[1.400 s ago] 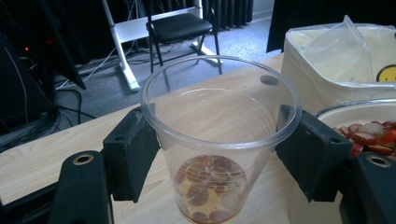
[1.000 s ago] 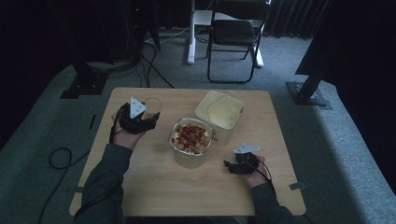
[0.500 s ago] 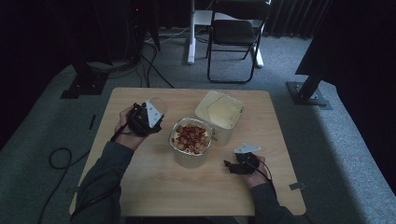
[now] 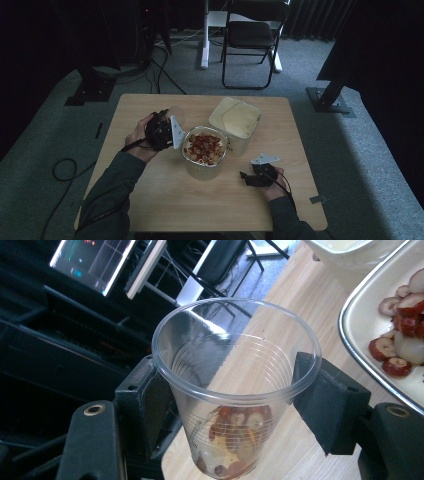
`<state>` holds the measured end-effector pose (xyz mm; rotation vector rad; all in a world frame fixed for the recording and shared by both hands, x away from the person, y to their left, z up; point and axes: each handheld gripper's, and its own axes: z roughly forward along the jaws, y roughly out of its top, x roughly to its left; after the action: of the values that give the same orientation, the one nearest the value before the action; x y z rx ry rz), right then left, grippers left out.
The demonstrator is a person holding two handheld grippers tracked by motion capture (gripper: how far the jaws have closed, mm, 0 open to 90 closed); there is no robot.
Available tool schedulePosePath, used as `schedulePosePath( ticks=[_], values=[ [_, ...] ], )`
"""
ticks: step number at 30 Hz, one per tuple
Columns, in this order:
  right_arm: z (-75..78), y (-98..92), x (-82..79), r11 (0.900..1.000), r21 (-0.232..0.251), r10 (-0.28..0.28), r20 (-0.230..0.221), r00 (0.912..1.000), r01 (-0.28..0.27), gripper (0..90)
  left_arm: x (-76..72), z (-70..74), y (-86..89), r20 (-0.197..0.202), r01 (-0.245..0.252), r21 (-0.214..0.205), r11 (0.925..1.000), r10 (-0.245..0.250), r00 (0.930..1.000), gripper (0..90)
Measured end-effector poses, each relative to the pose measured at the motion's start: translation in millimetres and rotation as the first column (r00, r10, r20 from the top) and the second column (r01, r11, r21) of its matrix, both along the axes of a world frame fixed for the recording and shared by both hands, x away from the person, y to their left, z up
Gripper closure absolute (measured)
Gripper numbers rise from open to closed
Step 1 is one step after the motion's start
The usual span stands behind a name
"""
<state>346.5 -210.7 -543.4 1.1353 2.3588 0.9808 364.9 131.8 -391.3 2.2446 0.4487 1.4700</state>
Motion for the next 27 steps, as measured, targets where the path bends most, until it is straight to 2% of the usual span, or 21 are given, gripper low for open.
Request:
schedulePosePath(
  ticks=[7, 11, 16, 18, 21, 22, 23, 24, 25, 27],
  values=[
    [-0.1, -0.2, 0.0, 1.0, 0.001, 0.001, 0.001, 1.0, -0.001, 35.2, -3.9, 0.4, -8.7, 0.038, 0.026, 0.086, 0.9959, -0.029, 0.9989, 33.5],
    [-0.2, -0.2, 0.0, 1.0, 0.002, 0.001, 0.001, 1.0, -0.001, 35.2, -3.6, -0.4, -11.0, 0.034, 0.038, 0.098, 0.9944, -0.042, 0.9986, 33.8],
    [-0.3, -0.6, 0.1, 1.0, 0.003, 0.001, 0.0, 1.0, -0.001, 35.2, -4.9, -3.0, -17.4, 0.043, 0.051, 0.189, 0.9807, -0.06, 0.9973, 34.0],
    [-0.4, -0.6, 0.1, 1.0, 0.005, 0.001, -0.001, 1.0, -0.001, 35.2, -5.0, -2.9, -21.5, 0.044, 0.058, 0.231, 0.9714, -0.07, 0.9966, 34.2],
    [-0.5, 0.1, 0.0, 1.0, 0.007, 0.002, -0.002, 1.0, -0.002, 35.3, -6.3, -1.5, -30.2, 0.061, 0.071, 0.3, 0.9513, -0.093, 0.9938, 34.2],
    [-0.4, 0.3, 0.0, 1.0, 0.006, 0.003, 0.0, 1.0, -0.003, 35.3, -6.8, -0.7, -33.0, 0.065, 0.073, 0.328, 0.9417, -0.099, 0.9929, 34.3],
    [-0.4, 0.5, -0.1, 1.0, 0.006, 0.003, -0.001, 1.0, -0.003, 35.3, -7.4, -0.1, -36.0, 0.072, 0.073, 0.364, 0.9286, -0.106, 0.9917, 34.3],
    [-0.4, 0.5, -0.1, 1.0, 0.006, 0.003, -0.001, 1.0, -0.003, 35.3, -7.4, -0.1, -36.0, 0.072, 0.073, 0.364, 0.9286, -0.106, 0.9917, 34.3],
    [-0.5, 0.4, -0.1, 1.0, 0.007, 0.003, -0.002, 1.0, -0.003, 35.2, -7.5, -0.1, -38.9, 0.083, 0.072, 0.405, 0.9114, -0.115, 0.9899, 34.3],
    [-0.5, 0.3, 0.0, 1.0, 0.007, 0.004, -0.001, 1.0, -0.004, 35.3, -7.8, -0.2, -40.6, 0.09, 0.067, 0.449, 0.8912, -0.119, 0.9888, 34.4]
  ],
)
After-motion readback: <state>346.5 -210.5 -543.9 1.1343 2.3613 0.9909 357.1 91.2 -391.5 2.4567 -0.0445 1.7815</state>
